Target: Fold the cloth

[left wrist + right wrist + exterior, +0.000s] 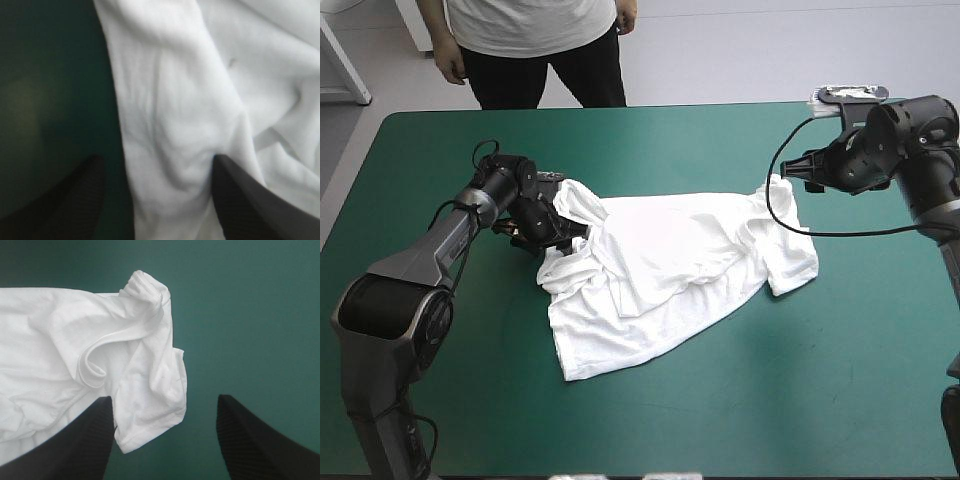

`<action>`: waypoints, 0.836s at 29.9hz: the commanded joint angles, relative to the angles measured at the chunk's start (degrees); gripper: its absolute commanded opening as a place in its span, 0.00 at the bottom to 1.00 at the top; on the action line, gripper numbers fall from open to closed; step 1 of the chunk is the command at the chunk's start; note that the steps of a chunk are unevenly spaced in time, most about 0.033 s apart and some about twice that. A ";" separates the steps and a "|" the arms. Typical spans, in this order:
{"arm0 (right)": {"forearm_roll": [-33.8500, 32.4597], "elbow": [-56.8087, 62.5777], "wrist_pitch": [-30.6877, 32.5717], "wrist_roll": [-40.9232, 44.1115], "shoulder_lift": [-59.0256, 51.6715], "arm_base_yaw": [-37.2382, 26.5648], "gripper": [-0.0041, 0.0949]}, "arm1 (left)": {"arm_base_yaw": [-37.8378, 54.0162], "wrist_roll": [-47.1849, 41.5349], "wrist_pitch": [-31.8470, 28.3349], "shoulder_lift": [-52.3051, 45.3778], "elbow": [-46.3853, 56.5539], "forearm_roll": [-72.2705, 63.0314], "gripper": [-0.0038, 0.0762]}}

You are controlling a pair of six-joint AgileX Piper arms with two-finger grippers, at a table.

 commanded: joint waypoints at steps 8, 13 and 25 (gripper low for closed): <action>-0.55 -1.14 -1.46 0.66 -2.01 -0.55 0.62 | -0.02 0.15 -0.63 -0.60 -0.81 -1.09 0.04; 3.43 2.54 0.05 0.96 0.04 -3.88 0.62 | -0.02 1.23 -0.51 -0.60 -0.81 -1.09 0.04; 8.46 20.64 -10.89 -0.91 4.64 -6.03 0.62 | -0.02 1.48 -0.51 -0.60 -0.81 -1.19 0.04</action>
